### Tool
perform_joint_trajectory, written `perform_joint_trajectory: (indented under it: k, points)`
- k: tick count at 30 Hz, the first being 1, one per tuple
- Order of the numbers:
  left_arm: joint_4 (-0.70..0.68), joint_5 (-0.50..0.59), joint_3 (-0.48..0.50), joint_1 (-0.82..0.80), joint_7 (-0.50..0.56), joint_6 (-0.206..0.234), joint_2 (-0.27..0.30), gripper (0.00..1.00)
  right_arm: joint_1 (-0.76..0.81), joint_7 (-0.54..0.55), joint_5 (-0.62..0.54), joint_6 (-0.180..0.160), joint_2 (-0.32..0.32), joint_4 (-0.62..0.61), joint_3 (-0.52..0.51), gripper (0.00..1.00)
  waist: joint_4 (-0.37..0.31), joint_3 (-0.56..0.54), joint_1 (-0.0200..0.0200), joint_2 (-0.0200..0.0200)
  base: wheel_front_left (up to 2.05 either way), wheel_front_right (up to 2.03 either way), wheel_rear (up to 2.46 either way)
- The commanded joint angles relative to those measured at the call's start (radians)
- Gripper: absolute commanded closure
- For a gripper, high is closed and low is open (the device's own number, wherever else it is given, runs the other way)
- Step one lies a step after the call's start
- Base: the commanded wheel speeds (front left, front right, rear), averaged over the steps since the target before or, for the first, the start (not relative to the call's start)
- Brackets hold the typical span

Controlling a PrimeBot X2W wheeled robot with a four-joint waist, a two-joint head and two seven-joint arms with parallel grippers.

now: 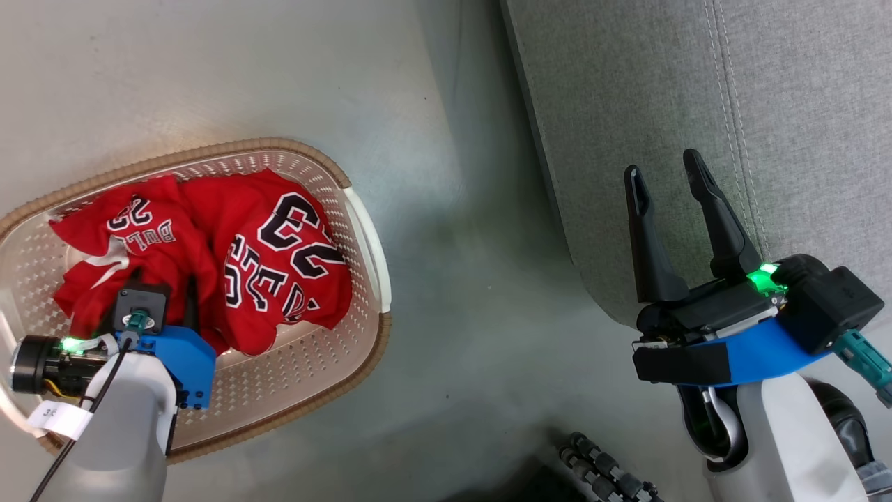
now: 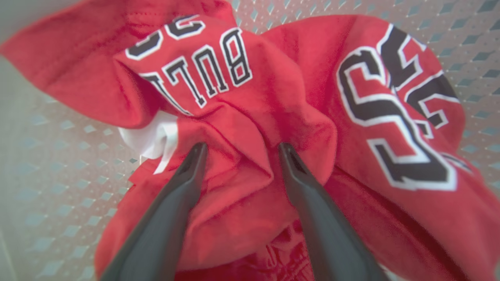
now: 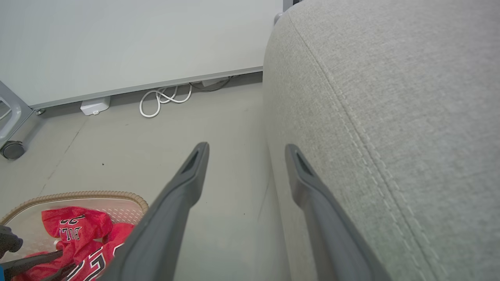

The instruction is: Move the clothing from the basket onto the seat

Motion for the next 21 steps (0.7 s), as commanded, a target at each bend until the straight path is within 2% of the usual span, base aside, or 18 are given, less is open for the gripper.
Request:
perform_joint_trajectory:
  k: [1,7,8,9,10,11,21]
  points:
    - [0.005,0.004,-0.004,-0.02,-0.004,0.007,0.007,0.0,-0.016,-0.003,0.006,0.0,-0.002,-0.004,0.001,0.0,-0.004,0.005,-0.0001,0.0,0.0,0.0,0.0]
    - [0.092,0.01,-0.014,-0.057,0.012,0.039,0.018,0.0,-0.012,-0.003,0.023,0.0,-0.002,-0.004,0.01,0.0,-0.02,0.019,-0.0001,0.0,0.0,0.0,0.0]
    - [0.104,0.011,-0.016,-0.062,0.013,0.045,0.021,0.13,-0.013,-0.003,0.027,0.0,-0.002,-0.002,0.012,0.0,-0.022,0.021,-0.0001,0.0,0.0,0.0,0.0]
    - [0.113,0.011,-0.018,-0.067,0.014,0.044,0.024,0.46,-0.015,-0.004,0.028,0.0,-0.002,-0.001,0.015,0.0,-0.025,0.022,-0.0001,0.0,0.0,0.0,0.0]
    - [0.121,0.01,-0.019,-0.07,0.015,0.045,0.026,0.65,-0.016,-0.004,0.031,0.0,-0.002,-0.002,0.018,0.0,-0.028,0.023,-0.0001,0.0,0.0,0.0,0.0]
    - [0.128,0.01,-0.022,-0.074,0.015,0.045,0.028,1.0,-0.018,-0.003,0.035,0.0,-0.002,-0.002,0.021,0.0,-0.031,0.024,-0.0001,0.0,0.0,0.0,0.0]
    - [0.161,-0.004,-0.038,-0.094,0.012,0.035,0.027,1.0,-0.024,-0.003,0.045,0.0,-0.002,0.008,0.014,0.0,-0.037,0.019,-0.0001,0.0,0.0,0.0,0.0]
